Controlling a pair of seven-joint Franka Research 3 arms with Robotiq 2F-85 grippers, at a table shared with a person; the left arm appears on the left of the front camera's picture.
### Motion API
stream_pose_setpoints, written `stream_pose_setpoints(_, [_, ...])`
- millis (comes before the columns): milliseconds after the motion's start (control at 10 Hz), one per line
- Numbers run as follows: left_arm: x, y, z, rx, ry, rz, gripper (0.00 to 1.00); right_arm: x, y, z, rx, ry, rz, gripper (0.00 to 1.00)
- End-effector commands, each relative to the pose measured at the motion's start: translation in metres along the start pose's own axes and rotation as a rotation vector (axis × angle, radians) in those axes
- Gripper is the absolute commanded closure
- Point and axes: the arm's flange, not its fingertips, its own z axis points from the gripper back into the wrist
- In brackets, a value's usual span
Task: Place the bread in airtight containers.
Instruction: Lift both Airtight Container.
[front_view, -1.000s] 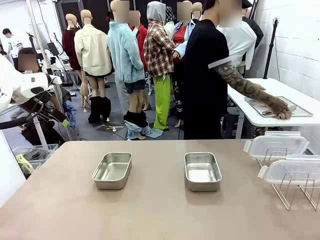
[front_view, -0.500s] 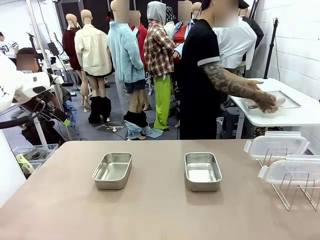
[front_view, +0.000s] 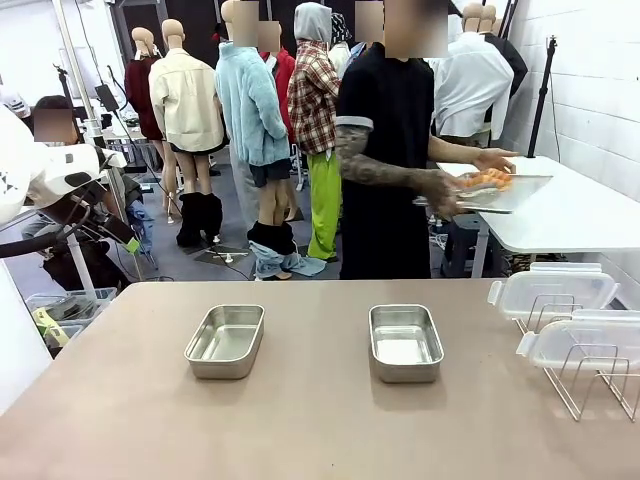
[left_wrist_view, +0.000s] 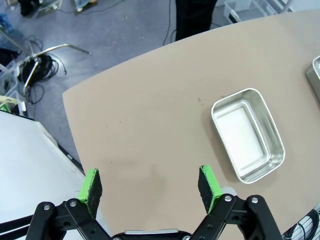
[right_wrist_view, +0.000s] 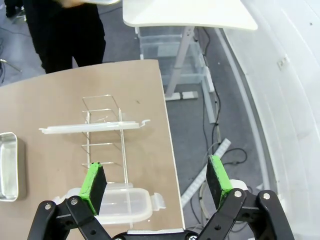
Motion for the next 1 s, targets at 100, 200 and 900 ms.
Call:
stream_pose_setpoints(100, [-0.0034, 0.0013, 0.0016, -0.002, -0.003, -0.008, 0.00, -0.0004, 0.0010, -0.0010, -0.004, 0.004, -0.014, 0.00])
stream_pose_setpoints(200, [-0.0034, 0.0013, 0.0016, -0.002, -0.003, -0.008, 0.00, -0.0004, 0.0010, -0.0010, -0.004, 0.004, -0.014, 0.00])
stream_pose_setpoints(900, [-0.0034, 0.0013, 0.0016, -0.002, -0.003, -0.008, 0.00, -0.0004, 0.0010, -0.0010, -0.004, 0.004, -0.014, 0.00])
